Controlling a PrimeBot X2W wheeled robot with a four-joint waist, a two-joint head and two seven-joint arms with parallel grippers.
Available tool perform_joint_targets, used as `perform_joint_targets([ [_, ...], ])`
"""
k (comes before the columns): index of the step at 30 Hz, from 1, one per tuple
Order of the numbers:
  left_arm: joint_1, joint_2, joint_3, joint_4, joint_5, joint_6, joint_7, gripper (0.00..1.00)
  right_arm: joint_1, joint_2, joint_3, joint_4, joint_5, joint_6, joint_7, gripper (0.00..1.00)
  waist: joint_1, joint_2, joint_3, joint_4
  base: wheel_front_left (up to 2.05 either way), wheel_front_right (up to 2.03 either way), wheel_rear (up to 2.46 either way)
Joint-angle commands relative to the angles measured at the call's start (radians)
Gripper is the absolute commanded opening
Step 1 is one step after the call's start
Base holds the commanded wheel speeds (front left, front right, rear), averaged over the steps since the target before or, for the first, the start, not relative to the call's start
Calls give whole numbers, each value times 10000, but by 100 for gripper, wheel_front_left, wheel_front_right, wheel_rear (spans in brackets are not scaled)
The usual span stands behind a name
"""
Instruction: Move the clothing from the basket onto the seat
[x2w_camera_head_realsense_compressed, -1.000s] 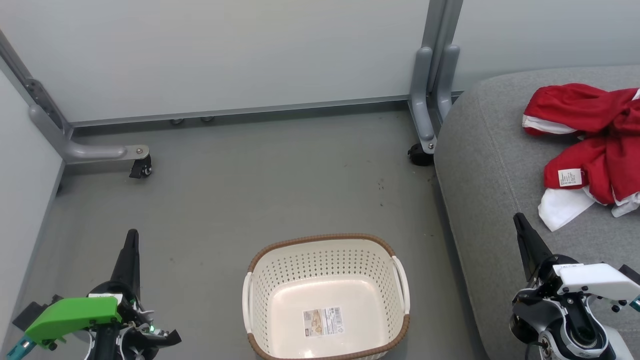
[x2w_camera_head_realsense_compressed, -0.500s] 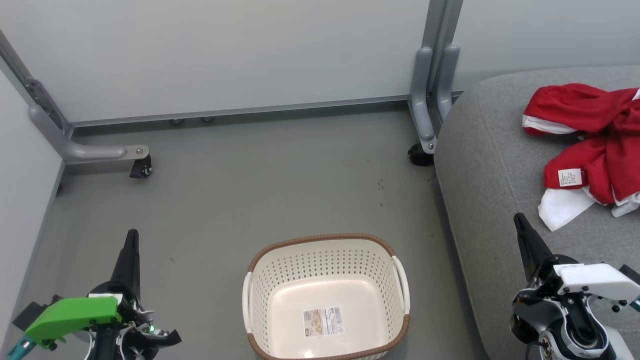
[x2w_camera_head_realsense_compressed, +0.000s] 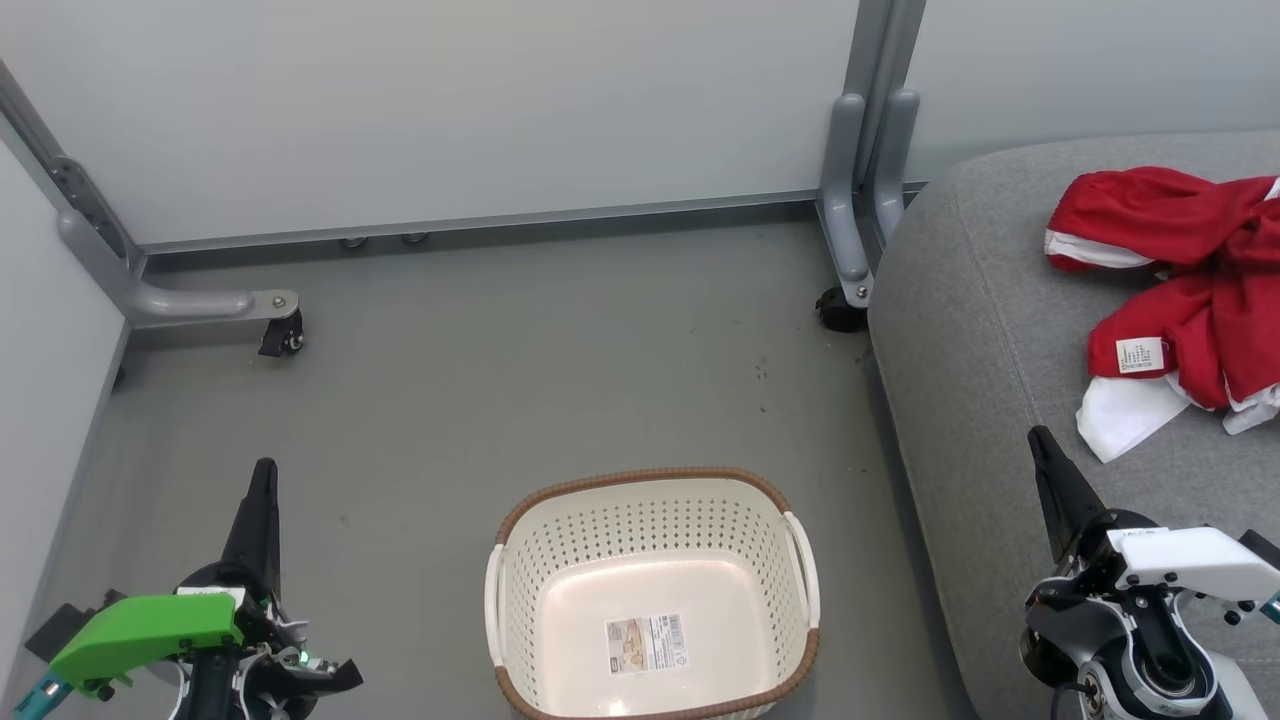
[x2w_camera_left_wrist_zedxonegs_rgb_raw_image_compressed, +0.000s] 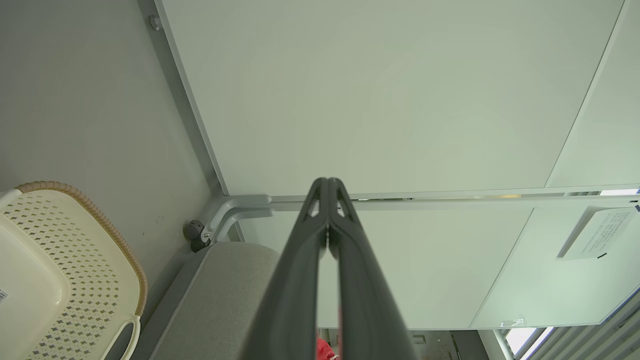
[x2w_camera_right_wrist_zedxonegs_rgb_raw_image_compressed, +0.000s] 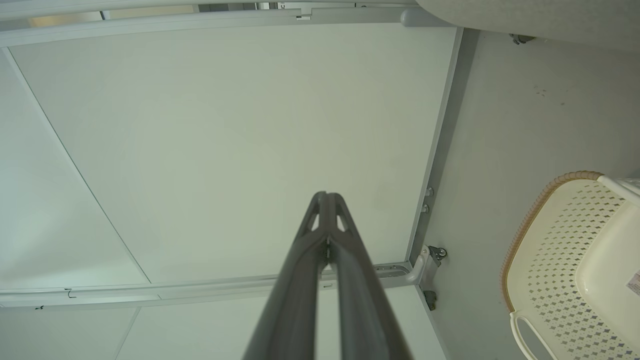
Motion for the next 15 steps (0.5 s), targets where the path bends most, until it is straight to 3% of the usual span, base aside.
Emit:
perform_joint_targets([
  [1,-98,5,18,13,-41,-34,32,0,-62,21,-33,21,-23,4,74,0,0,0,0,0,0,0,0],
  [15,-98,5,17,12,-42,-34,31,0,-66,55,-79,25,-76,4,87,0,0,0,0,0,0,0,0],
])
